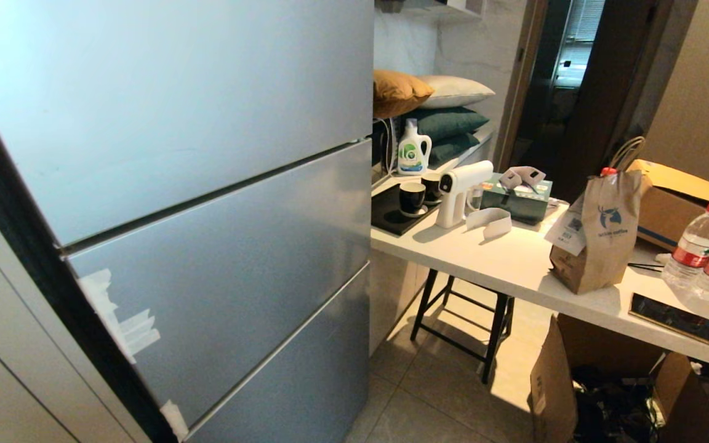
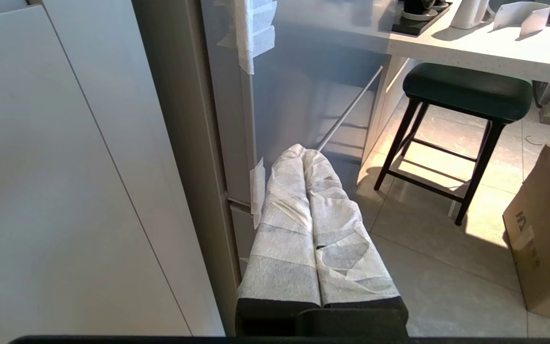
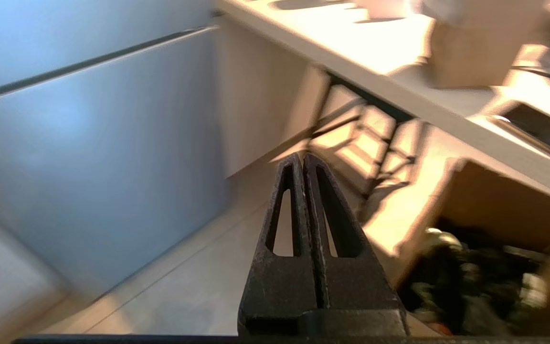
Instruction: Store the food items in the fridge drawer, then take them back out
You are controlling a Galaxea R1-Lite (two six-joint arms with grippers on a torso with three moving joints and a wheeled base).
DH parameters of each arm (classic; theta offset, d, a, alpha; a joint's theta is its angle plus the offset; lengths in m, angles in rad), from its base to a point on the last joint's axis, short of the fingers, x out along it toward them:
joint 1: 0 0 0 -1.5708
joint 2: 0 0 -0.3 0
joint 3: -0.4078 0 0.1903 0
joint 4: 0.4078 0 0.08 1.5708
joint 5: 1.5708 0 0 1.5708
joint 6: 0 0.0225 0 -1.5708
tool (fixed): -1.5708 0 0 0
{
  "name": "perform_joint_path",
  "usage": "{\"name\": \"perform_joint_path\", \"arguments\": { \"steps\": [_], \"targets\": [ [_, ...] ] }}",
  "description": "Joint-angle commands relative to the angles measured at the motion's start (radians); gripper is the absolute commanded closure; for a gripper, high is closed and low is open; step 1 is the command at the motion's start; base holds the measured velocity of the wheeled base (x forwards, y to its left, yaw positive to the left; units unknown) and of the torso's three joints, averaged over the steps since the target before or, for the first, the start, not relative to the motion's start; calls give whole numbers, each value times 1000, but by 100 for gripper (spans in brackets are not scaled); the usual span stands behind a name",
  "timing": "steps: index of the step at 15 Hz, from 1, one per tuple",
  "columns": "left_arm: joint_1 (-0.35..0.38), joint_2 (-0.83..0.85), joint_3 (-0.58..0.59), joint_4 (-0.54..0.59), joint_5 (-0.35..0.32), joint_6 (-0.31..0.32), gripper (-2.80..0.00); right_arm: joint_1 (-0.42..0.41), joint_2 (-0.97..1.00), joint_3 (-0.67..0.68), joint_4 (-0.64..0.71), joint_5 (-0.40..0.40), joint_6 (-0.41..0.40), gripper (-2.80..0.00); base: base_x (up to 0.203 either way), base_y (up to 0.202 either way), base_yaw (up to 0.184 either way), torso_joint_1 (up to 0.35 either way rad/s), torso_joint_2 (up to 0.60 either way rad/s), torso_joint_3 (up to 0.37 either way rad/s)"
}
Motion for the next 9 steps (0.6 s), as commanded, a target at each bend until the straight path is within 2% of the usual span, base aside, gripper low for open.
{"name": "perform_joint_path", "arguments": {
  "steps": [1,3,9],
  "targets": [
    [0,0,5,0,0,1,0,-30,-209,23,38,-15,-3,0,0,0,0,0,0,0],
    [0,-1,5,0,0,0,0,-44,-245,34,138,-79,-10,0,0,0,0,0,0,0],
    [0,0,5,0,0,0,0,-47,-243,39,120,-111,87,0,0,0,0,0,0,0]
  ]
}}
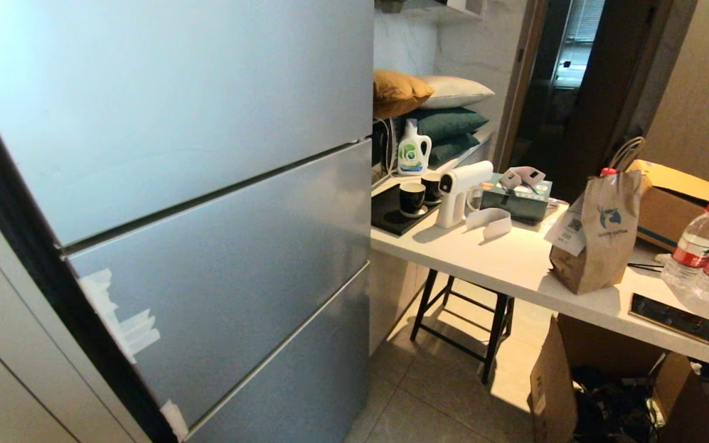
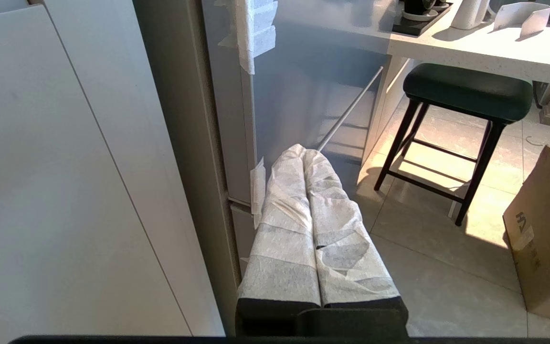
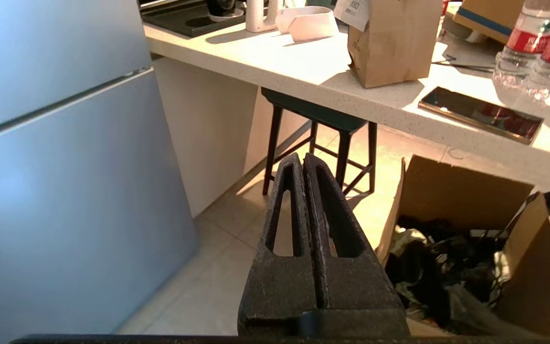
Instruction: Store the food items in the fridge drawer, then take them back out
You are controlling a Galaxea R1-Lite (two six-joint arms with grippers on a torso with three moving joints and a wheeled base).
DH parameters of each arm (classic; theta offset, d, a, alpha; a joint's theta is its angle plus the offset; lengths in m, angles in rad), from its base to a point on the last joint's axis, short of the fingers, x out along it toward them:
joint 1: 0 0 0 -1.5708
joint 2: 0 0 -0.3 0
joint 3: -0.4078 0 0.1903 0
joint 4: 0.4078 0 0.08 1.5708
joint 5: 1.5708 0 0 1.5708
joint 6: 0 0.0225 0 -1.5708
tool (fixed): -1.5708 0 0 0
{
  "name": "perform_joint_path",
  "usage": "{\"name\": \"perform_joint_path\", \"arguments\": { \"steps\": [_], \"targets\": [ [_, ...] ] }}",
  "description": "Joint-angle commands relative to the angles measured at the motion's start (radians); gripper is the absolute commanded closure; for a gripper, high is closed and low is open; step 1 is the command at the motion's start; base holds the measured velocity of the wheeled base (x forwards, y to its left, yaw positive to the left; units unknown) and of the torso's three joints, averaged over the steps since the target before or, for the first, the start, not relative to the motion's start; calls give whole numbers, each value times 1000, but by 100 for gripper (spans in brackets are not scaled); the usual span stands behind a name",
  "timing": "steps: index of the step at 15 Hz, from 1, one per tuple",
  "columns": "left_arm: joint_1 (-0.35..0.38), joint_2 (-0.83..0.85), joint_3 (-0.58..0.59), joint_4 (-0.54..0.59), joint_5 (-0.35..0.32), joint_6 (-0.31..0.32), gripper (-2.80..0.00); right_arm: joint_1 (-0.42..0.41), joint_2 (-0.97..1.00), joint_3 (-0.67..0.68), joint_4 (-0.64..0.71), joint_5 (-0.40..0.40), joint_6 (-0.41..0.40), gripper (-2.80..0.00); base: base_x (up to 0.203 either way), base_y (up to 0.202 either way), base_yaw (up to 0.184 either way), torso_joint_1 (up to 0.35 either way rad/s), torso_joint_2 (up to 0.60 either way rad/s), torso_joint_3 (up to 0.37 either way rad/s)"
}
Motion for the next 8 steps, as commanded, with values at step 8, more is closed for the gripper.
{"name": "perform_joint_path", "arguments": {
  "steps": [8],
  "targets": [
    [0,0,5,0,0,0,0,0,0,0,2,1,3,0,0,0,0,0,0,0]
  ]
}}
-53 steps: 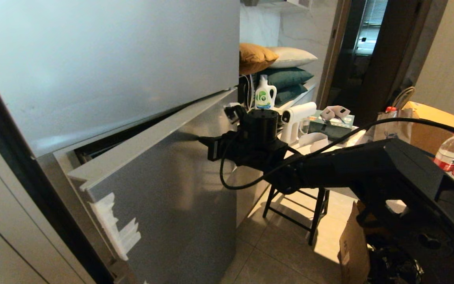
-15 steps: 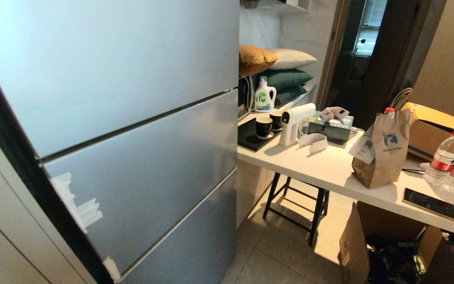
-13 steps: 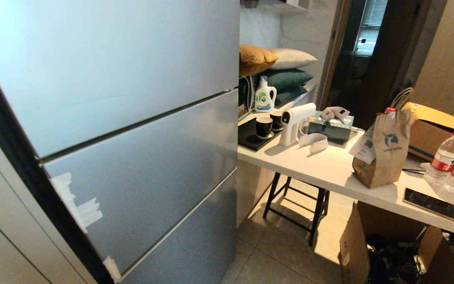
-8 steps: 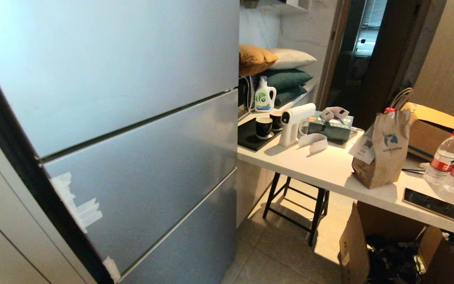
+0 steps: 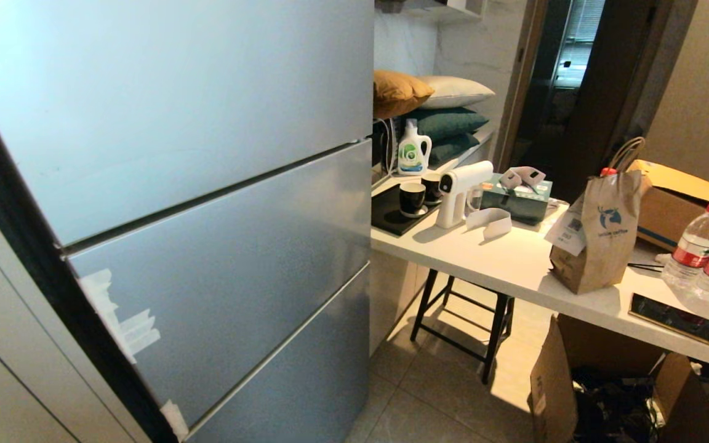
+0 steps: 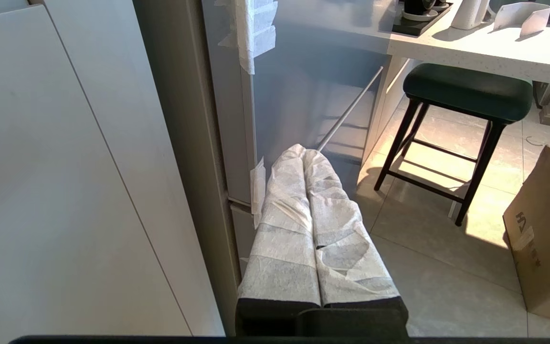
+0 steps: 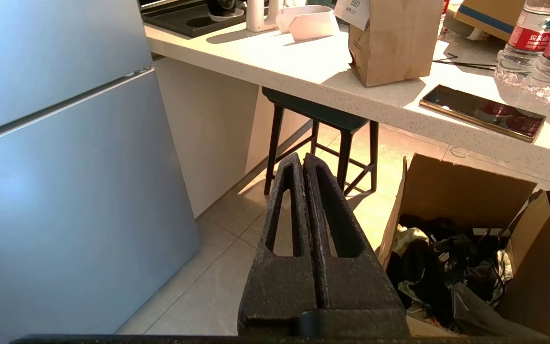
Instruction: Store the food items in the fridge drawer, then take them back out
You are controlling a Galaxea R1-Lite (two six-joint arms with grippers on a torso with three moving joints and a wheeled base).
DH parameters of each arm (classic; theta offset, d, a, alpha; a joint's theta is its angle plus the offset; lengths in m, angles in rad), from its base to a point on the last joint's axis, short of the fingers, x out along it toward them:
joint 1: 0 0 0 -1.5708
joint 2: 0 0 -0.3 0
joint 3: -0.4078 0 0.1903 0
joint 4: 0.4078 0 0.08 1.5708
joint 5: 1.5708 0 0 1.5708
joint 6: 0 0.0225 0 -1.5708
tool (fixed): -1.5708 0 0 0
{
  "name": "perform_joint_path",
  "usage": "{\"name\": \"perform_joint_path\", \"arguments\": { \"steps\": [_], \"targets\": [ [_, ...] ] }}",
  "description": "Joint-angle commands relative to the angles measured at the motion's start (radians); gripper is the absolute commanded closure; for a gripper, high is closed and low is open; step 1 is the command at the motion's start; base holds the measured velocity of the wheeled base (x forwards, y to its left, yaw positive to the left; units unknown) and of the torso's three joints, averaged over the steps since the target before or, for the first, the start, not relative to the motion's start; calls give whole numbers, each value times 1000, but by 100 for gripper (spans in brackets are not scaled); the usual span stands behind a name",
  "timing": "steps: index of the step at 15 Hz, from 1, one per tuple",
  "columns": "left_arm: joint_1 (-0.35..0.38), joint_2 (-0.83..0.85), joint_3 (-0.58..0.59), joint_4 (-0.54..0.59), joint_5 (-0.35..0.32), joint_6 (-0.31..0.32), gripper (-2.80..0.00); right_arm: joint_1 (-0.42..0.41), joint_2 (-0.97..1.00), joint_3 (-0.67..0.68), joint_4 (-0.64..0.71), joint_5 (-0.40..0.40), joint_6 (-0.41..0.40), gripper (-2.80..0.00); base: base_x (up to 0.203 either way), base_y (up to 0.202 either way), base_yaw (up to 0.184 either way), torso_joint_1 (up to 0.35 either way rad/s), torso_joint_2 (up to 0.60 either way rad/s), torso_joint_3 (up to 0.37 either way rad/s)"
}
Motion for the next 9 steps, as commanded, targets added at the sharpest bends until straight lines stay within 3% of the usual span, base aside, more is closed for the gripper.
{"name": "perform_joint_path", "arguments": {
  "steps": [1,5,9],
  "targets": [
    [0,0,5,0,0,0,0,0,4,0,1,1,1,0,0,0,0,0,0,0],
    [0,0,5,0,0,0,0,0,4,0,-1,1,-1,0,1,-1,23,3,0,1],
    [0,-1,5,0,0,0,0,0,4,0,-1,1,-1,0,3,-6,167,4,2,1]
  ]
}}
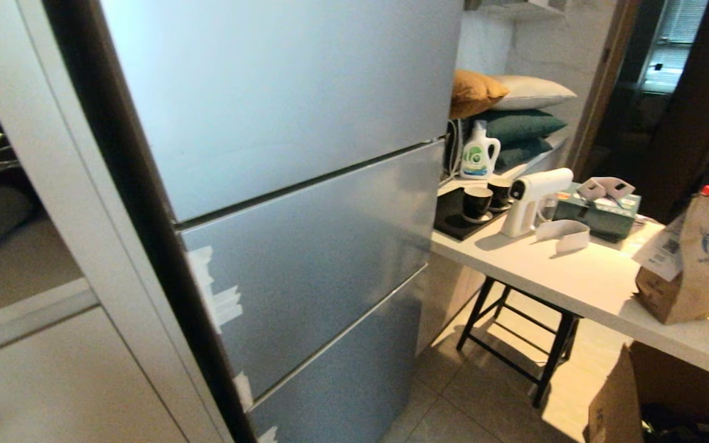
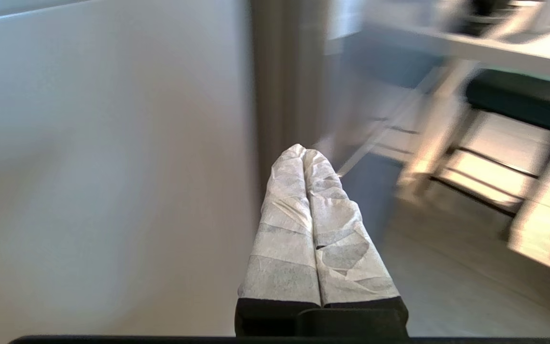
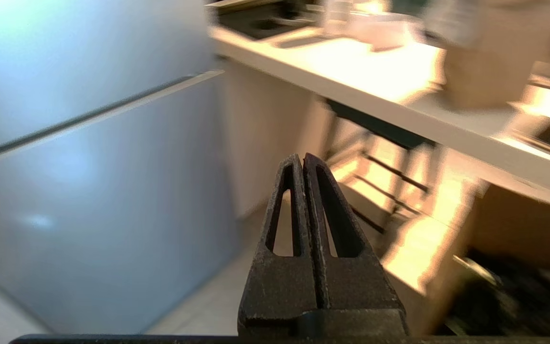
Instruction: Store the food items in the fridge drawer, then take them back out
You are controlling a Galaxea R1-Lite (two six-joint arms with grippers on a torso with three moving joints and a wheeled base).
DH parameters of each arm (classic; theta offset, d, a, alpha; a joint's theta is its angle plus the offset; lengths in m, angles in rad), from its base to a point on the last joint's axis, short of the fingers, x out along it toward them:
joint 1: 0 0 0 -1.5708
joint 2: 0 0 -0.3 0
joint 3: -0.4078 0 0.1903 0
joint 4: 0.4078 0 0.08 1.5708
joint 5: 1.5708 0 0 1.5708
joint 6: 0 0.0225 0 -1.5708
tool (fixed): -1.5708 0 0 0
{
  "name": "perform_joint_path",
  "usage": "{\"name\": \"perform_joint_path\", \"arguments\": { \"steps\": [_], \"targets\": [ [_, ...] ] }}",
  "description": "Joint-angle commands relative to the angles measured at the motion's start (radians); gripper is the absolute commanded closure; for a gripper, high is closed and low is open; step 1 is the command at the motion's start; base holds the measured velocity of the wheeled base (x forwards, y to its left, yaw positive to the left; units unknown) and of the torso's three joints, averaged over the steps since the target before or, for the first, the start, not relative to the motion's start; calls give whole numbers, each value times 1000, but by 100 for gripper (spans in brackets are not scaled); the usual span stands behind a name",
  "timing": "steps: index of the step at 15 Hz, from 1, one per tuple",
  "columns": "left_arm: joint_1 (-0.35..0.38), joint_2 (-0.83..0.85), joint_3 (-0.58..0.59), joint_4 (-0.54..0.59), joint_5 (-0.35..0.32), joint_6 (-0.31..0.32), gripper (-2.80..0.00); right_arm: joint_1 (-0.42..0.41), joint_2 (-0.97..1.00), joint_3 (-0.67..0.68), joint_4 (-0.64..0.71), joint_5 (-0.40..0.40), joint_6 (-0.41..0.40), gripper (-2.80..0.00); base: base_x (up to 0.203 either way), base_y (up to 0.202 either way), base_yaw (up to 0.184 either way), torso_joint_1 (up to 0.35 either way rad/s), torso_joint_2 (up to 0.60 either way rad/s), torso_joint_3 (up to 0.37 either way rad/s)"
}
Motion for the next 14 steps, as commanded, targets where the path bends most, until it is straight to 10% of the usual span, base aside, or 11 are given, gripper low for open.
{"name": "perform_joint_path", "arguments": {
  "steps": [1,14],
  "targets": [
    [0,0,5,0,0,0,0,0,4,0,0,-1,-2,0,0,-9,169,6,-4,2],
    [0,0,5,0,0,0,0,0,4,0,0,1,0,0,0,-9,176,3,1,2]
  ]
}}
